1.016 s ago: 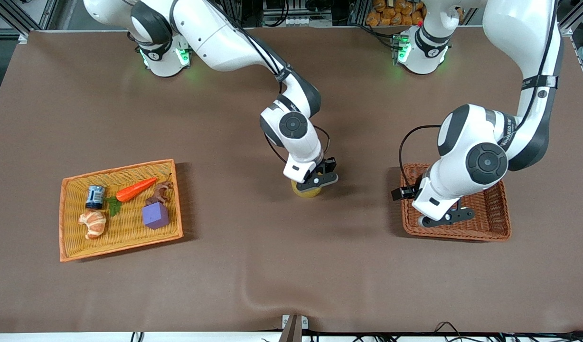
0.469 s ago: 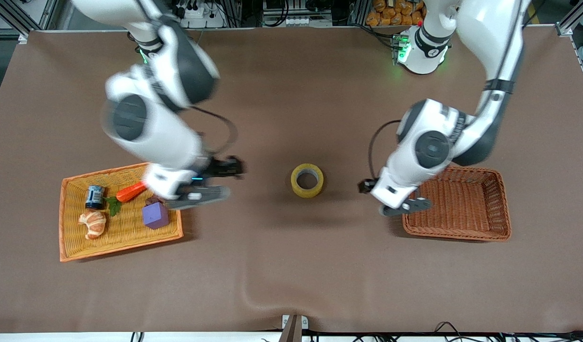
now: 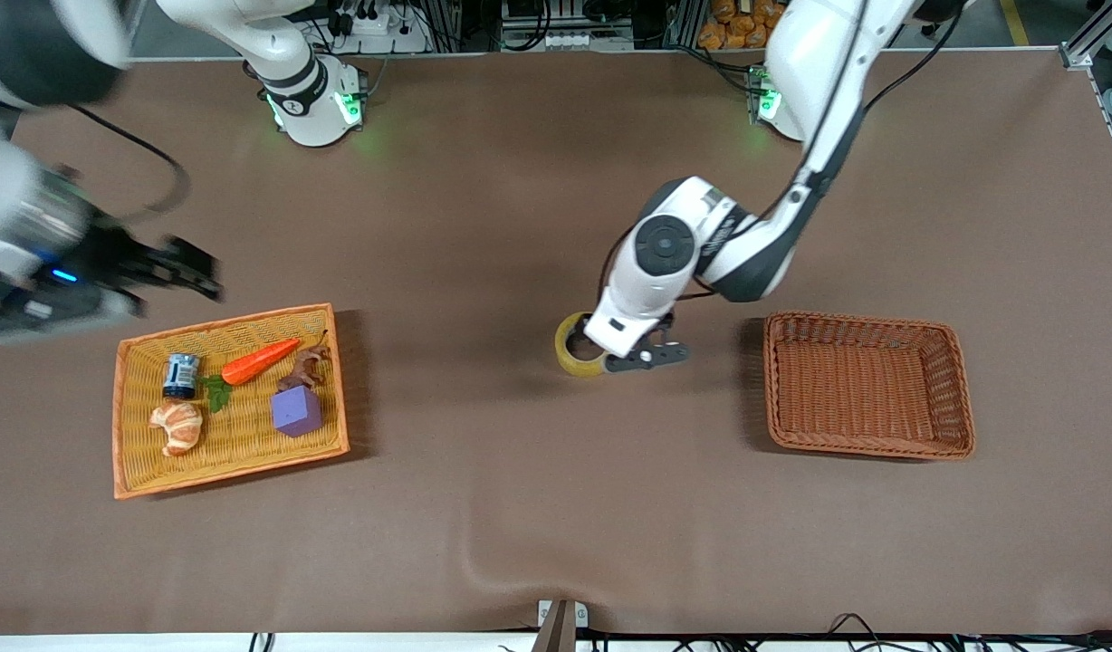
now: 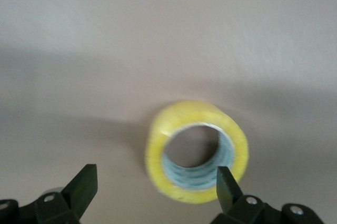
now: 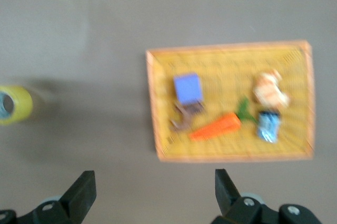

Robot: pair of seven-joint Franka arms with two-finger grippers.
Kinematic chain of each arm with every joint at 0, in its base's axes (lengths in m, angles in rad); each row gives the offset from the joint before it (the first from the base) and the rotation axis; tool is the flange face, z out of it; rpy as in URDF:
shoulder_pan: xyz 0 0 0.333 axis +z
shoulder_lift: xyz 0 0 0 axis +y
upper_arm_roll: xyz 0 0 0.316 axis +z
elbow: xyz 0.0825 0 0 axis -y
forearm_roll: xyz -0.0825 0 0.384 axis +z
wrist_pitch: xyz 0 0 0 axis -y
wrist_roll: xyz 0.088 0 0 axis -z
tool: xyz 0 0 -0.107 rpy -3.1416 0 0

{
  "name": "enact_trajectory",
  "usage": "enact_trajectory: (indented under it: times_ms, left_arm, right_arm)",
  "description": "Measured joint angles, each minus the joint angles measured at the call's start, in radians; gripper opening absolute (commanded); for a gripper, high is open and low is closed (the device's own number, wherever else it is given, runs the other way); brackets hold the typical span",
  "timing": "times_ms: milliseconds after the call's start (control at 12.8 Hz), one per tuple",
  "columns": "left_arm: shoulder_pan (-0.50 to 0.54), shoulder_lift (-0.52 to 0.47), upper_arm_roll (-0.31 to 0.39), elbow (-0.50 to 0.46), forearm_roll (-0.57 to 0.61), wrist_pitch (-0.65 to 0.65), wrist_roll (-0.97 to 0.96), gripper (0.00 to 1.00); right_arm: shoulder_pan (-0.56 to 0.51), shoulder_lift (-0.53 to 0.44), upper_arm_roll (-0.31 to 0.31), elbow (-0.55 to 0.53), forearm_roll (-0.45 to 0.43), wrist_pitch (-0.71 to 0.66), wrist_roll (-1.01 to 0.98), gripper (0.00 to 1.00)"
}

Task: Transfer tape with both arms
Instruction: 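Grasp the tape with the left gripper while the right gripper withdraws, then carry the tape with the left gripper into the brown basket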

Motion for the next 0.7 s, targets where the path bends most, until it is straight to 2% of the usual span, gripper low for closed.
enact_trajectory:
  times_ms: [78,312,391,547,703]
  left_arm:
    - [-0.015,0.026,0.001,0.0,0.0,0.019,-0.015,1.0]
    - [-0.022,0.057,0.006,0.0,0.0,0.025,-0.016,1.0]
    - [-0.02,0.057,0.01,0.0,0.0,0.025,-0.016,0.96]
    - [-0.019,0.057,0.013,-0.005,0.0,0.024,-0.016,0.7]
    - [-0.019,0.058,0.013,-0.021,0.0,0.024,-0.021,0.25]
  right_arm:
    - [-0.042,-0.038,0.0,-0.008,-0.004,-0.046,-0.014,1.0]
    - [-0.115,-0.111,0.0,-0.023,-0.05,-0.062,-0.086,1.0]
    - [-0.127,-0.132,-0.002,-0.027,-0.056,-0.066,-0.094,1.0]
    - [-0.13,-0.166,-0.03,-0.039,-0.059,-0.104,-0.095,1.0]
    - [-0.13,-0.169,-0.062,-0.046,-0.058,-0.148,-0.099,1.0]
